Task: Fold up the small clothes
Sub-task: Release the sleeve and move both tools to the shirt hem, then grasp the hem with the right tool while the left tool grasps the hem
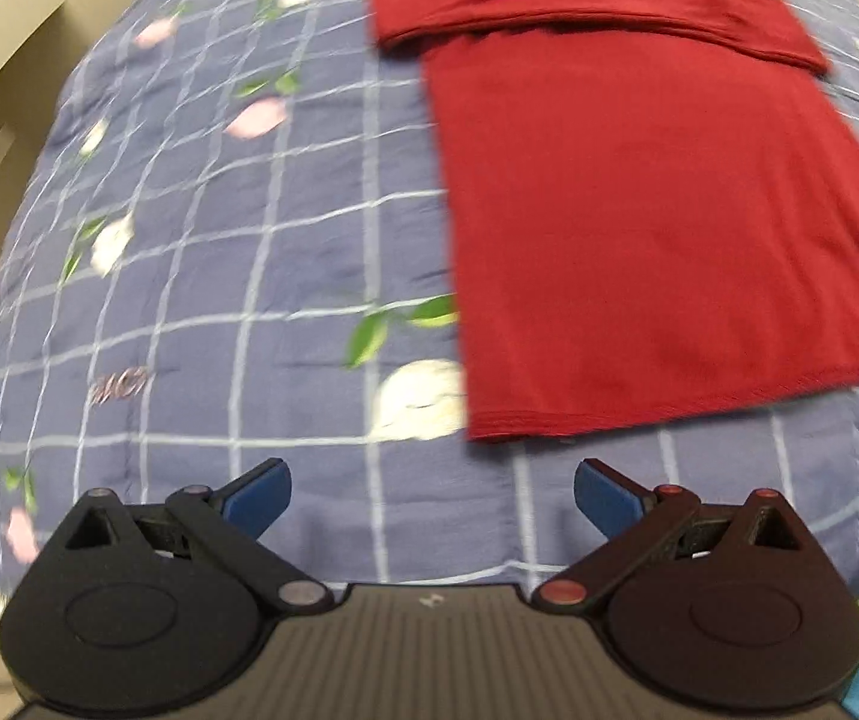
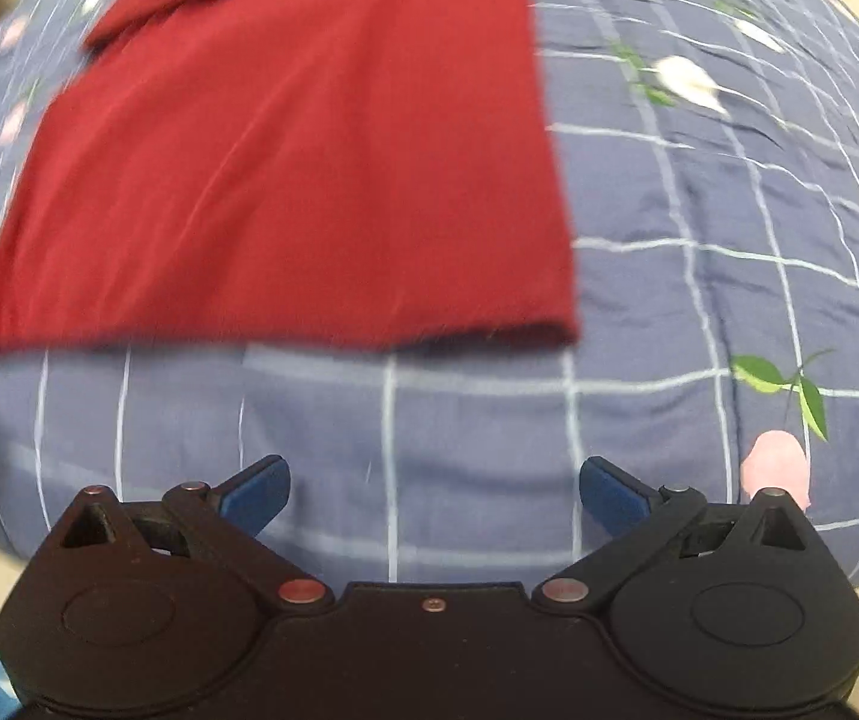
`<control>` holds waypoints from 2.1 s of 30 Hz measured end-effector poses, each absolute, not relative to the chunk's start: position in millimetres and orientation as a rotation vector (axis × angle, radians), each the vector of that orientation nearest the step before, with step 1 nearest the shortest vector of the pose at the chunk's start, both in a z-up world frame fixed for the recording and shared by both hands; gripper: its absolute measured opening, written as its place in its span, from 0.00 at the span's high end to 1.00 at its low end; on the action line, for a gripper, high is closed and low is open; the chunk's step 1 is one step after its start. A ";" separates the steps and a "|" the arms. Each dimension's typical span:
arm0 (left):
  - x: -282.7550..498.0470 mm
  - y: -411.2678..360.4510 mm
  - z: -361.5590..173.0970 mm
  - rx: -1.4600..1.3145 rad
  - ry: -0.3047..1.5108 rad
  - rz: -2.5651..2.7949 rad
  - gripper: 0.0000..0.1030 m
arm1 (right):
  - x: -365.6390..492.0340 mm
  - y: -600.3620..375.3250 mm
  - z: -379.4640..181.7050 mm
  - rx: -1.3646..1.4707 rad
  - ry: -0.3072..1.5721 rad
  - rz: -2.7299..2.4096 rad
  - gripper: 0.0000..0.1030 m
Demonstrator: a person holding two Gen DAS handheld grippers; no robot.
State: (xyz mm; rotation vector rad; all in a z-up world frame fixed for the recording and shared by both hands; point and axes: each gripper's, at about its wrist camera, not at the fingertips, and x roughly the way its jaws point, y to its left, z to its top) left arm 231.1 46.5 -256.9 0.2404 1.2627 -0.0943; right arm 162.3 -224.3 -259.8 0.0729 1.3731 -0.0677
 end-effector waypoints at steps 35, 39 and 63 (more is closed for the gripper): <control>229.7 -44.0 -286.1 0.593 1.115 -0.324 0.00 | 215.6 -154.1 -244.7 -0.530 1.056 0.422 0.94; 229.3 -65.2 -292.8 0.644 1.078 -0.365 0.00 | 252.6 -178.9 -222.0 -0.209 1.181 0.432 0.94; 250.4 -58.1 -292.6 0.817 0.984 -0.400 0.97 | 261.3 -204.4 -209.2 -0.138 1.255 0.492 0.90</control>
